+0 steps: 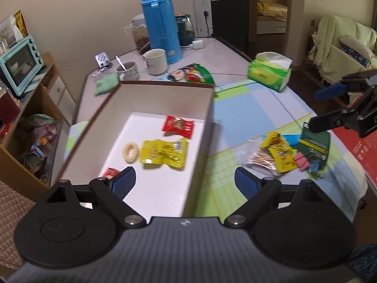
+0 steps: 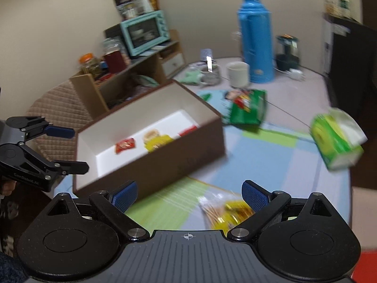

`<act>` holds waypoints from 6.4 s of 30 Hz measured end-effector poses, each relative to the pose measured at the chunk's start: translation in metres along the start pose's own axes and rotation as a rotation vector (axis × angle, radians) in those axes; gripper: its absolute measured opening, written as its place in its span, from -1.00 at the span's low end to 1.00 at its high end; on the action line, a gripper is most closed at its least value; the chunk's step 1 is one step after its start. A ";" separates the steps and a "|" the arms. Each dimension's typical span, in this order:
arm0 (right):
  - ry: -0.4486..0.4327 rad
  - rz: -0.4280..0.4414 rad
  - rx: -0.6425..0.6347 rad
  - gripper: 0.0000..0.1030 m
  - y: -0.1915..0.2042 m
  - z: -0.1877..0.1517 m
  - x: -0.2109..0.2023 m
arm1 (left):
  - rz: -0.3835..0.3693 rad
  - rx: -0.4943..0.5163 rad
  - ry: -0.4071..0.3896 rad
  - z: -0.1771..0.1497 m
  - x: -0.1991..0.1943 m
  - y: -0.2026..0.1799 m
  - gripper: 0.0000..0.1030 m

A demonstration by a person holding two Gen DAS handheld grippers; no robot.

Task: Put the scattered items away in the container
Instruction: 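Move both grippers over the cotton-swab bag and binder clips on the table, then grasp the cotton-swab bag with the left gripper while the right grasps the blue binder clip, then carry the cotton-swab bag and blue binder clip over the box with both grippers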

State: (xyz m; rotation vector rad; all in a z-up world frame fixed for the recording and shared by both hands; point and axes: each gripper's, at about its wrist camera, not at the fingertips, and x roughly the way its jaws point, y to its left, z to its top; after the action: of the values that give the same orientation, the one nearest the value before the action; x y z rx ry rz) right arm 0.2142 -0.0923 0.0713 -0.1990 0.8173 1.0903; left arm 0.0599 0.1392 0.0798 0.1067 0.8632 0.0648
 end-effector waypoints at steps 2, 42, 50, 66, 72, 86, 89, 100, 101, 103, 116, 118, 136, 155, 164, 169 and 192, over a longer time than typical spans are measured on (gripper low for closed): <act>0.004 -0.018 0.020 0.89 -0.007 -0.011 -0.010 | -0.020 -0.008 0.002 -0.001 0.001 -0.010 0.73; 0.218 -0.079 0.145 0.89 -0.101 -0.049 0.043 | -0.105 -0.303 0.245 -0.014 0.125 -0.081 0.43; 0.213 -0.098 0.191 0.89 -0.126 -0.050 0.038 | -0.117 -0.501 0.286 0.000 0.186 -0.077 0.29; 0.210 -0.080 0.201 0.89 -0.138 -0.045 0.048 | -0.118 -0.388 0.292 -0.002 0.203 -0.078 -1.00; 0.201 -0.042 0.171 0.89 -0.127 -0.042 0.050 | -0.114 -0.460 0.365 -0.041 0.176 -0.061 -0.92; 0.193 -0.101 0.218 0.89 -0.137 -0.049 0.038 | -0.241 -0.662 0.295 -0.003 0.220 -0.067 -0.49; 0.199 -0.113 0.231 0.89 -0.142 -0.054 0.034 | -0.253 -0.606 0.276 -0.002 0.219 -0.071 -0.64; 0.286 0.008 0.100 0.88 -0.103 -0.073 0.033 | -0.136 -0.454 0.304 -0.035 0.160 -0.056 -0.91; 0.302 0.027 0.096 0.88 -0.098 -0.076 0.035 | -0.148 -0.464 0.314 -0.039 0.159 -0.055 -0.87; 0.322 0.058 0.112 0.78 -0.092 -0.082 0.040 | -0.143 -0.505 0.317 -0.047 0.159 -0.052 -0.65; 0.360 -0.060 0.244 -0.16 -0.084 -0.115 0.069 | -0.199 -0.462 0.261 -0.050 0.169 -0.058 -0.70; 0.363 -0.059 0.240 -0.16 -0.082 -0.119 0.064 | -0.203 -0.425 0.268 -0.054 0.163 -0.061 -0.72; 0.356 -0.064 0.258 -0.16 -0.068 -0.142 0.046 | -0.165 -0.300 0.329 -0.080 0.143 -0.085 0.27; 0.323 0.025 0.109 -0.17 -0.038 -0.108 0.032 | -0.128 -0.067 0.232 -0.072 0.046 -0.068 -0.61; 0.244 0.078 -0.044 -0.17 -0.017 -0.044 0.021 | -0.056 -0.019 0.136 -0.044 -0.003 -0.019 -0.61; 0.197 0.092 -0.112 -0.17 -0.004 -0.008 0.021 | 0.020 0.010 0.119 -0.034 -0.017 0.018 -0.61; 0.116 0.213 -0.289 -0.17 0.087 0.112 0.092 | 0.044 0.222 0.146 -0.006 0.021 0.121 -0.60</act>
State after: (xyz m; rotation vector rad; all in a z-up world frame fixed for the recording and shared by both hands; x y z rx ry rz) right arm 0.2144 0.0729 0.1085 -0.4291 0.7941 1.4082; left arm 0.0672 0.2616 0.0750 0.3324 1.0126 0.0182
